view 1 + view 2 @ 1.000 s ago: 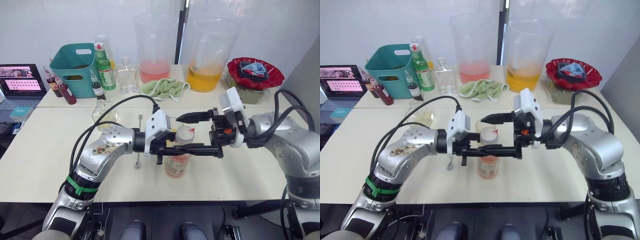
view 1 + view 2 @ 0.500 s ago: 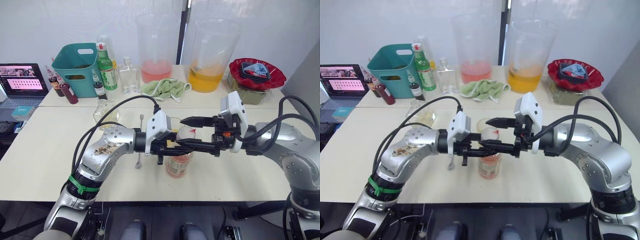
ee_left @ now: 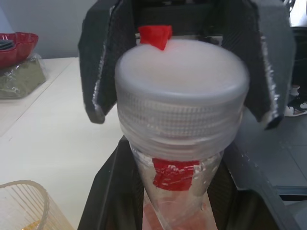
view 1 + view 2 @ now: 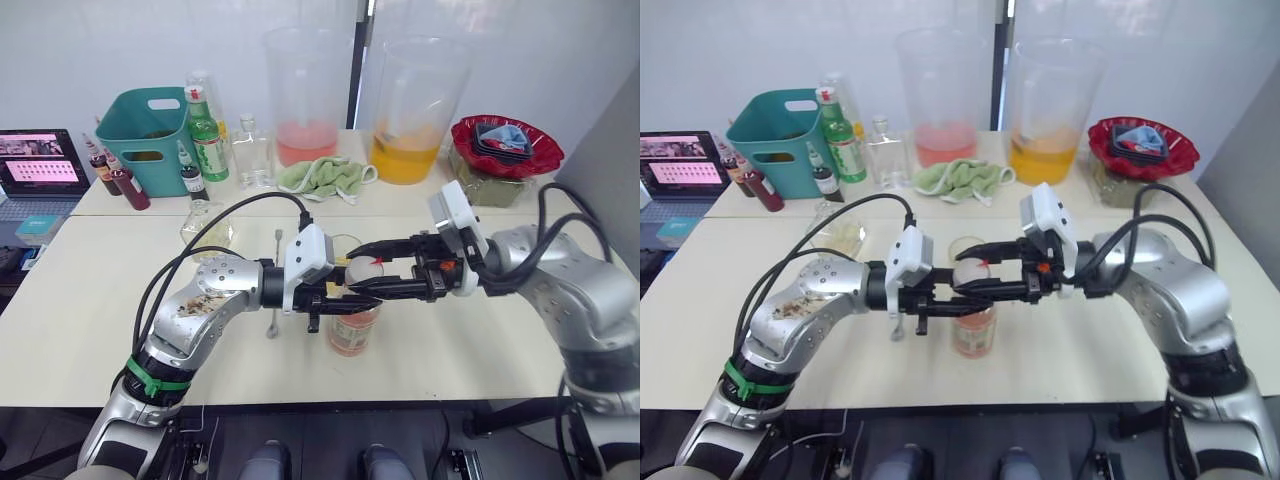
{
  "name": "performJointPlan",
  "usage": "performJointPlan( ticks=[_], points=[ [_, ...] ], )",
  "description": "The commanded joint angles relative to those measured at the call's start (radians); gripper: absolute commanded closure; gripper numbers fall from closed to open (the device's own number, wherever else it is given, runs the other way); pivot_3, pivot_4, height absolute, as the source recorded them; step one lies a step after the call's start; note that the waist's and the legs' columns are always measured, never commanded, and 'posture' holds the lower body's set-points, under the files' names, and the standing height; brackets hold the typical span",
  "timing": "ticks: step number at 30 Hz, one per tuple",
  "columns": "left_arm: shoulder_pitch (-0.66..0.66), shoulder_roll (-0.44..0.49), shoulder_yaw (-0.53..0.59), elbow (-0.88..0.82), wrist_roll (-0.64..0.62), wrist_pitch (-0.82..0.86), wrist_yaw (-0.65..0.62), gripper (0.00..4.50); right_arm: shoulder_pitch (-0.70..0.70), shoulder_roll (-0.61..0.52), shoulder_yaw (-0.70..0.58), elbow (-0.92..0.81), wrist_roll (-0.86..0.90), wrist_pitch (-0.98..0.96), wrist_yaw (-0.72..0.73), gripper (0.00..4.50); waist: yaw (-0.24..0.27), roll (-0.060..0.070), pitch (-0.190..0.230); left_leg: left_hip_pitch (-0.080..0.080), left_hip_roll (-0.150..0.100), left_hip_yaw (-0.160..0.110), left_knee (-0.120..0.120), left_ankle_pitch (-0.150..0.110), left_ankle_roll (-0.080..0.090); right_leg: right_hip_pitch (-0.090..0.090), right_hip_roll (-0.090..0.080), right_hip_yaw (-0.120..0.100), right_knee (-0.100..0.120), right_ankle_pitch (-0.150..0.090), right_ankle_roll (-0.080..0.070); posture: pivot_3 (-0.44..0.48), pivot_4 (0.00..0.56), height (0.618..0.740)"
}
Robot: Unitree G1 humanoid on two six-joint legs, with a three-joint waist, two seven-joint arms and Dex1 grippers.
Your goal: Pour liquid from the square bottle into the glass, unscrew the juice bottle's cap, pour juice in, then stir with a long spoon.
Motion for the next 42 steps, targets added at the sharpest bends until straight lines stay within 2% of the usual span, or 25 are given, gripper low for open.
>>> performJointPlan(
  ticks=[1, 5, 11, 13, 18, 24, 31, 37, 42],
  points=[
    [0.006, 0.025, -0.012, -0.034, -0.008, 0.036, -0.009, 3.24, -0.080, 0.047, 0.079, 0.083, -0.048, -0.122, 0.190, 2.79, -0.003, 0.000, 0.000, 0.000, 0.000, 0.000, 0.000, 0.000, 0.000, 0.000, 0.000, 0.000, 0.000, 0.000, 0.000, 0.000, 0.150, 0.740],
    [0.004, 0.037, -0.013, -0.045, -0.007, 0.046, -0.004, 3.24, -0.225, 0.114, 0.119, 0.268, -0.110, -0.224, 0.322, 2.79, -0.012, 0.000, 0.000, 0.001, 0.001, -0.001, 0.000, 0.000, 0.000, 0.000, 0.001, 0.001, 0.001, 0.000, 0.000, 0.000, 0.150, 0.740],
    [0.005, 0.031, -0.014, -0.056, -0.010, 0.059, 0.005, 3.24, -0.317, 0.084, 0.181, 0.353, -0.065, -0.256, 0.344, 2.79, -0.008, 0.000, 0.000, 0.001, 0.001, -0.005, -0.001, 0.000, 0.000, -0.001, 0.001, 0.001, 0.002, 0.000, -0.001, 0.000, 0.150, 0.740],
    [0.004, 0.026, -0.017, -0.052, -0.007, 0.055, 0.007, 3.24, -0.308, 0.076, 0.152, 0.340, -0.055, -0.227, 0.343, 1.75, -0.006, 0.000, 0.000, 0.001, 0.001, -0.006, -0.001, 0.000, 0.000, -0.001, 0.000, 0.001, 0.002, 0.000, -0.001, 0.000, 0.150, 0.740],
    [-0.007, 0.008, -0.023, -0.037, -0.002, 0.050, 0.010, 3.24, -0.211, 0.022, 0.039, 0.223, -0.035, -0.158, 0.261, 0.07, 0.007, 0.000, 0.000, 0.000, 0.000, -0.006, -0.001, 0.000, 0.000, -0.001, -0.001, 0.001, 0.002, 0.000, 0.000, 0.000, 0.150, 0.740],
    [-0.010, -0.029, -0.027, -0.012, -0.007, 0.042, 0.025, 3.24, -0.042, -0.028, -0.142, 0.011, 0.031, -0.015, 0.008, 0.07, 0.018, 0.000, 0.000, -0.001, -0.001, -0.006, -0.001, 0.000, 0.000, -0.001, -0.004, 0.000, 0.001, 0.000, 0.000, 0.000, 0.150, 0.740],
    [-0.006, -0.055, -0.031, 0.002, -0.006, 0.047, 0.035, 3.24, 0.143, -0.021, -0.263, -0.278, 0.151, 0.156, -0.289, 0.07, 0.027, 0.000, 0.000, -0.001, -0.002, -0.007, 0.000, 0.000, 0.000, 0.000, -0.004, -0.001, 0.001, 0.000, 0.000, 0.000, 0.150, 0.740],
    [-0.013, -0.071, -0.032, 0.030, 0.001, 0.034, 0.034, 3.24, 0.222, -0.017, -0.267, -0.383, 0.202, 0.215, -0.432, 0.07, 0.026, 0.000, 0.000, -0.001, -0.003, -0.006, 0.000, 0.000, 0.000, 0.000, -0.004, -0.001, 0.000, 0.001, 0.001, 0.000, 0.150, 0.740],
    [-0.016, -0.076, -0.033, 0.037, 0.004, 0.028, 0.031, 3.24, 0.233, -0.020, -0.244, -0.380, 0.184, 0.216, -0.482, 0.07, 0.027, 0.000, 0.000, 0.000, -0.003, -0.003, 0.000, 0.000, 0.000, 0.001, -0.004, -0.001, 0.000, 0.000, 0.001, 0.000, 0.150, 0.740]
  ],
)
